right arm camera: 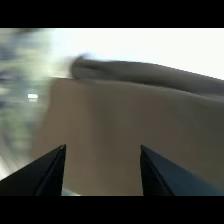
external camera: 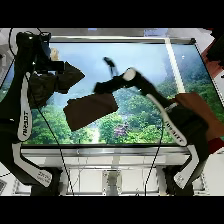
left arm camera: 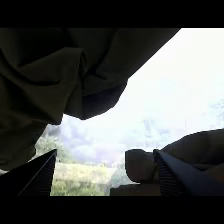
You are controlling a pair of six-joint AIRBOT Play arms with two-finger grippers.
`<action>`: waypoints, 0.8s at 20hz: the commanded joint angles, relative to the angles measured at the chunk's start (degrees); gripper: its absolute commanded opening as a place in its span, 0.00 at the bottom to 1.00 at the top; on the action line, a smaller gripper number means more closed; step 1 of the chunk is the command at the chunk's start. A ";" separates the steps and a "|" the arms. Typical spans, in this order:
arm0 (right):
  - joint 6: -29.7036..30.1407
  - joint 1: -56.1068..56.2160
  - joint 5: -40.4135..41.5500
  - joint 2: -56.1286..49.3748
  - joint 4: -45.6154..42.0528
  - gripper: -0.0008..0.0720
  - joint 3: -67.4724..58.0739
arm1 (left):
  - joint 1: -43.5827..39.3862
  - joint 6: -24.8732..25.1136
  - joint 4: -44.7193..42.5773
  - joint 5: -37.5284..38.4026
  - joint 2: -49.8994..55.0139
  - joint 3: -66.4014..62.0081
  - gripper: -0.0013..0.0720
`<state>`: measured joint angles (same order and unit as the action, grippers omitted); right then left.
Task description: Fold the shirts.
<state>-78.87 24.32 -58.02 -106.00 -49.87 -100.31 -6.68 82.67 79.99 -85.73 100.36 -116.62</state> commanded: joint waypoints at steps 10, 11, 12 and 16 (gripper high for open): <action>-1.01 -13.46 -9.38 -12.22 16.70 0.95 3.82 | -0.11 -0.02 -0.02 0.74 -0.24 -0.04 0.98; -0.42 -12.39 -8.74 -13.44 18.21 0.95 3.82 | -0.13 0.00 0.00 0.79 -0.24 -0.04 0.98; -0.31 -11.26 -7.87 -14.43 19.69 0.95 3.80 | -0.15 -0.02 0.22 0.90 -0.24 -0.04 0.98; 1.99 -6.80 -4.94 -15.96 25.00 0.89 3.78 | -0.13 0.00 3.08 2.01 -0.24 -0.04 0.98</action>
<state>-78.83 14.76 -64.97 -120.36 -29.54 -96.57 -6.79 82.65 81.12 -84.38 100.14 -116.62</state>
